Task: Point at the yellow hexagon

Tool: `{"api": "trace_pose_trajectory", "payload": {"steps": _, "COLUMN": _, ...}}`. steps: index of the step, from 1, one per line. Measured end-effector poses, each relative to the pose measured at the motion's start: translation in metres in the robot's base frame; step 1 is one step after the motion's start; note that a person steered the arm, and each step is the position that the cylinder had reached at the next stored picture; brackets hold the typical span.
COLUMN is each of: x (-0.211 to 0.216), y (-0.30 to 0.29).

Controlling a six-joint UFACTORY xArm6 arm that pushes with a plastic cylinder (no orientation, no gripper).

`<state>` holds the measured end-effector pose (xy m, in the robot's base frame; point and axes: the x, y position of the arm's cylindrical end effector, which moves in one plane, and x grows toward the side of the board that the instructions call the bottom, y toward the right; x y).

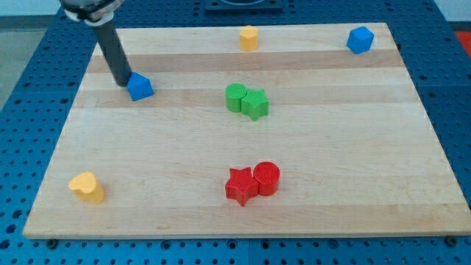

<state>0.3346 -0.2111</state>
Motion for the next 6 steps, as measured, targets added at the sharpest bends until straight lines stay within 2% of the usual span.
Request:
{"api": "trace_pose_trajectory", "payload": {"steps": 2, "x": -0.013, "y": 0.082}}
{"api": "trace_pose_trajectory", "payload": {"steps": 5, "x": -0.069, "y": 0.243}}
{"api": "trace_pose_trajectory", "payload": {"steps": 6, "x": -0.100, "y": 0.255}}
